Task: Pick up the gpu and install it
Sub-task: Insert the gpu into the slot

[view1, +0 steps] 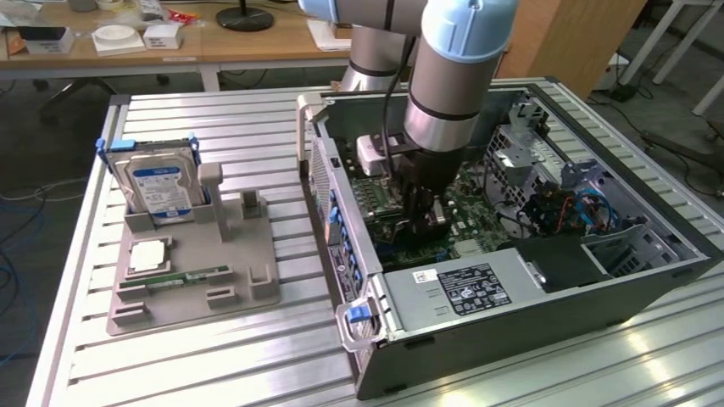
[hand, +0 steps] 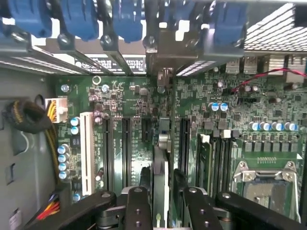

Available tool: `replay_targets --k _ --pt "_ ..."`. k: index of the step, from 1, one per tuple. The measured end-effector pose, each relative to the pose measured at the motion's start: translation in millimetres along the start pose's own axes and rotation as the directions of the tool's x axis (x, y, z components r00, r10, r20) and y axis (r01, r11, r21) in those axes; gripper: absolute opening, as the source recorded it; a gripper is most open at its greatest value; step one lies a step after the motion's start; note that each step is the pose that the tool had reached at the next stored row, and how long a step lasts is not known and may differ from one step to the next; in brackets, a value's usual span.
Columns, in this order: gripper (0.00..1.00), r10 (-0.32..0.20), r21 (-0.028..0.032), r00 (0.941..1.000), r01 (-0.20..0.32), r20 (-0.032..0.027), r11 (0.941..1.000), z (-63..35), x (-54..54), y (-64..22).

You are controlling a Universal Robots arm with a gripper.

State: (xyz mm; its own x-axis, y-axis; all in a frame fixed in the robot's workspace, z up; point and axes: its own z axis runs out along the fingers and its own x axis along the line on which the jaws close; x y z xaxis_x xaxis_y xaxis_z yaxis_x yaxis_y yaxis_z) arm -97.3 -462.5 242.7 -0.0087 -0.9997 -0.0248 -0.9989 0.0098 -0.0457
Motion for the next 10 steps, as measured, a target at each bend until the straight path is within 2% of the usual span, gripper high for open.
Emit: replay_targets --k 10 --pt "0.32 0.000 0.0072 1.0000 0.000 -0.0002 1.0000 -24.2 -0.6 -1.0"
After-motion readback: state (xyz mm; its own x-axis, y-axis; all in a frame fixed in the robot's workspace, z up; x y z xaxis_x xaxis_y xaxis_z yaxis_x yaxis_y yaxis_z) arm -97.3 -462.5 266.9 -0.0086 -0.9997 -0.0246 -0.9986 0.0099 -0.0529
